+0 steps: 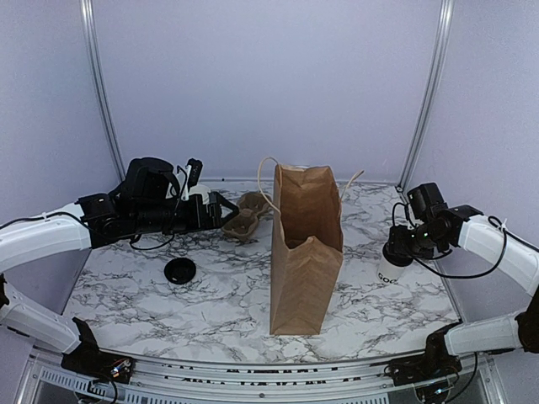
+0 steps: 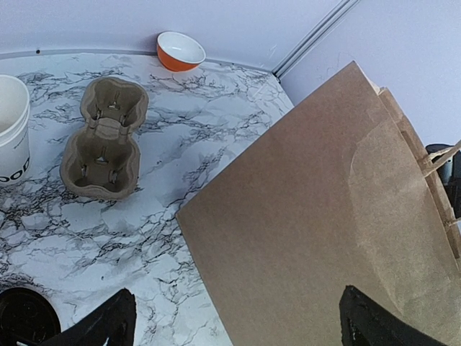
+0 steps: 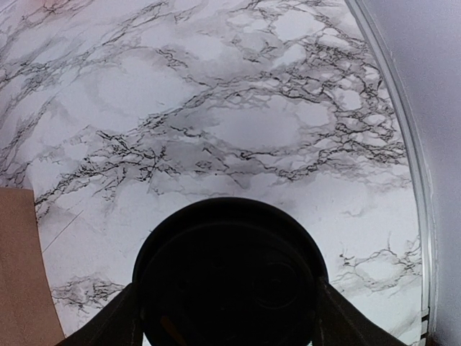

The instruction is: Pack the takeout coffee

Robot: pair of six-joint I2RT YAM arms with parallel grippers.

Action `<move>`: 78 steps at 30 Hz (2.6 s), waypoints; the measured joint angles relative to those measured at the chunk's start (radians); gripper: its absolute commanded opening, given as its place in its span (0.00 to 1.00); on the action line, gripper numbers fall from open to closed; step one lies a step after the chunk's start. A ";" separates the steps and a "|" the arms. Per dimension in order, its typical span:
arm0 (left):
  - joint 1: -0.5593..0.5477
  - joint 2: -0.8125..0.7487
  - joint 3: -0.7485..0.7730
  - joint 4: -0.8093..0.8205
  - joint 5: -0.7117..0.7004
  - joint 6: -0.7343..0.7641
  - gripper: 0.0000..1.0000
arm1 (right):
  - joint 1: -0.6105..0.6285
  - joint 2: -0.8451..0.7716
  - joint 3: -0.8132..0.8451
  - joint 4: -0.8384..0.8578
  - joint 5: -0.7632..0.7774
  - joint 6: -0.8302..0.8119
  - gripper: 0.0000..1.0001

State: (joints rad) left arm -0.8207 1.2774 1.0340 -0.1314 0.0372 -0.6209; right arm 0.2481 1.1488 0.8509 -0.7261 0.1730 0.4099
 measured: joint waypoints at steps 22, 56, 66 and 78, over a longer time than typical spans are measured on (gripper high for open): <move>0.002 0.026 0.001 0.007 0.012 -0.005 0.99 | 0.027 0.023 0.005 0.000 0.045 0.004 0.71; 0.005 0.026 0.037 0.016 0.025 -0.008 0.99 | 0.115 0.011 0.673 -0.143 -0.002 -0.043 0.59; 0.005 0.026 0.037 0.016 0.033 -0.023 0.99 | 0.126 0.111 0.867 -0.114 -0.111 -0.079 0.59; 0.005 0.026 0.037 0.016 0.034 -0.026 0.99 | 0.199 0.181 1.010 -0.086 -0.234 -0.092 0.59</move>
State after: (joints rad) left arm -0.8162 1.3037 1.0706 -0.1150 0.0715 -0.6468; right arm 0.4473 1.3296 1.8610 -0.8124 -0.0612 0.3180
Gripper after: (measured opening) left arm 0.992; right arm 0.695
